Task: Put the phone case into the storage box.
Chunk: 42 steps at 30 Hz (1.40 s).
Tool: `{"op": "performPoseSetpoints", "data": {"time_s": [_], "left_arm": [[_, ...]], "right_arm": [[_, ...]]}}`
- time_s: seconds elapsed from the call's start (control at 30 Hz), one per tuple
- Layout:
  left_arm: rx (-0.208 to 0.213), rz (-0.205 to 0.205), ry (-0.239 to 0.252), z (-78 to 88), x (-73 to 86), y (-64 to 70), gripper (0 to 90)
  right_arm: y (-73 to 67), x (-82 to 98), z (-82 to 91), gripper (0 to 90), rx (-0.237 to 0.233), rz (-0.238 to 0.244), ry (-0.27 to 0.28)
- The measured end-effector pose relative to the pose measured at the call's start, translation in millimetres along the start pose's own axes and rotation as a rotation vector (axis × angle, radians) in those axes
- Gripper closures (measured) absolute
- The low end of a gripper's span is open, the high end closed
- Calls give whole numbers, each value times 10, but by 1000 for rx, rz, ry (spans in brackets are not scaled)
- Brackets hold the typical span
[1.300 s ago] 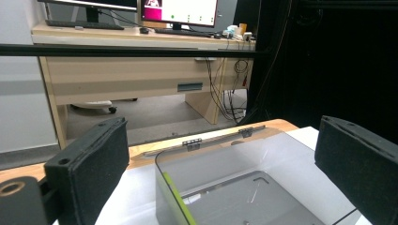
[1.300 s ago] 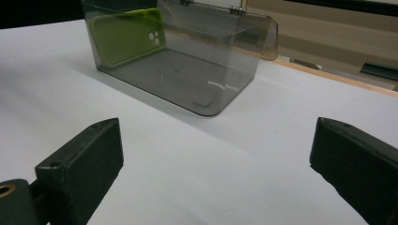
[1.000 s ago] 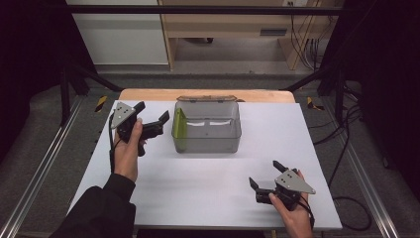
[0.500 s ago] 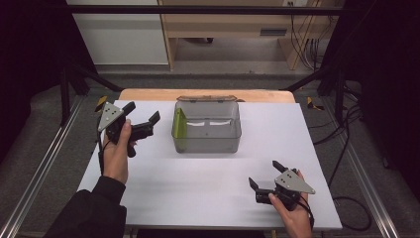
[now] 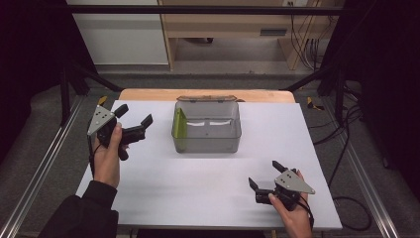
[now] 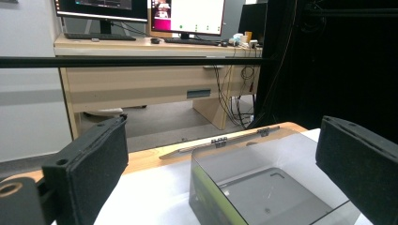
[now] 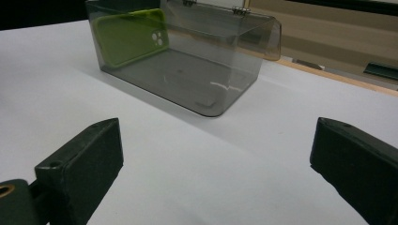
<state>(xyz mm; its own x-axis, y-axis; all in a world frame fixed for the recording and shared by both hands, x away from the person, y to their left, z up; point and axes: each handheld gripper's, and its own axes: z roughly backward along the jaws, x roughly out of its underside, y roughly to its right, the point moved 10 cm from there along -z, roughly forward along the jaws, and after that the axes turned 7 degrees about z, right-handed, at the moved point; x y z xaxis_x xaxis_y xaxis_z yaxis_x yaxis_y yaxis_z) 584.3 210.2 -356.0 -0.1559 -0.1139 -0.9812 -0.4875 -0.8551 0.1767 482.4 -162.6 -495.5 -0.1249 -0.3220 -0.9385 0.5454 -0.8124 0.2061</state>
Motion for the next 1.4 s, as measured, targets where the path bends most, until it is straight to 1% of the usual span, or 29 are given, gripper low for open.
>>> {"op": "performPoseSetpoints", "data": {"time_s": [0.17,0.53,0.8,1.07,1.4], "left_arm": [[4,-3,-1,33,20,-11,24],[2,15,1,146,138,-65,23],[-2,23,6,198,177,-101,23],[-3,30,12,220,171,-124,23],[3,35,23,258,146,-121,23]], "right_arm": [[1,1,1,32,0,-1,-1],[-8,2,-3,32,-2,-1,-2],[-9,4,-5,32,-2,1,-2],[-11,6,-6,31,-3,1,-5],[-14,6,-7,31,-4,3,-4]]}}
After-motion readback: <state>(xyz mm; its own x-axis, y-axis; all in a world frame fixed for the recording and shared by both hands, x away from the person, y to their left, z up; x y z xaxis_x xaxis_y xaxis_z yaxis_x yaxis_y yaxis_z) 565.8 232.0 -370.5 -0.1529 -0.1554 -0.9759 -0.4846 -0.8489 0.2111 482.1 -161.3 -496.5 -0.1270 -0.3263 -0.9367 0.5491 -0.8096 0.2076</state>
